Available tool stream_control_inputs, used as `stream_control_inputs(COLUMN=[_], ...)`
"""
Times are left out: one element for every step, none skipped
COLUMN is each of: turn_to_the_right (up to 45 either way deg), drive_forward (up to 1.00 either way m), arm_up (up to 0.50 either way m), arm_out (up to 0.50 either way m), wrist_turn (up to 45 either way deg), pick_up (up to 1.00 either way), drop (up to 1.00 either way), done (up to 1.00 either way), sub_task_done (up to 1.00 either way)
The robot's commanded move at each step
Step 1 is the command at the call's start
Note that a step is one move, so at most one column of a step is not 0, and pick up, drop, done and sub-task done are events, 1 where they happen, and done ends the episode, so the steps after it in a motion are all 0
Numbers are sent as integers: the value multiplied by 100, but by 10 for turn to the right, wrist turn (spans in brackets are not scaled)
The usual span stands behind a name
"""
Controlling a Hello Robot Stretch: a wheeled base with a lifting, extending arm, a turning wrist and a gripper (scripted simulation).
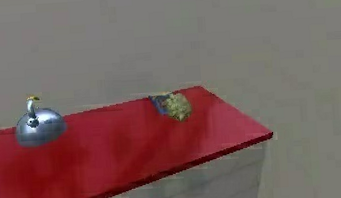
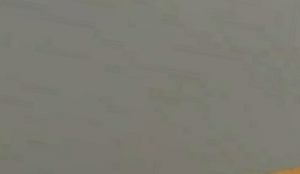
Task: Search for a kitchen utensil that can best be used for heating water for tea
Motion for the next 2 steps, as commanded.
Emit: stream_control_inputs(turn_to_the_right=[-450, 0], drive_forward=[0, 0], arm_up=[0, 0], arm_out=[0, 0], wrist_turn=[0, 0], pick_up=[0, 0], drop=[0, 0], done=[0, 100], sub_task_done=[0, 0])
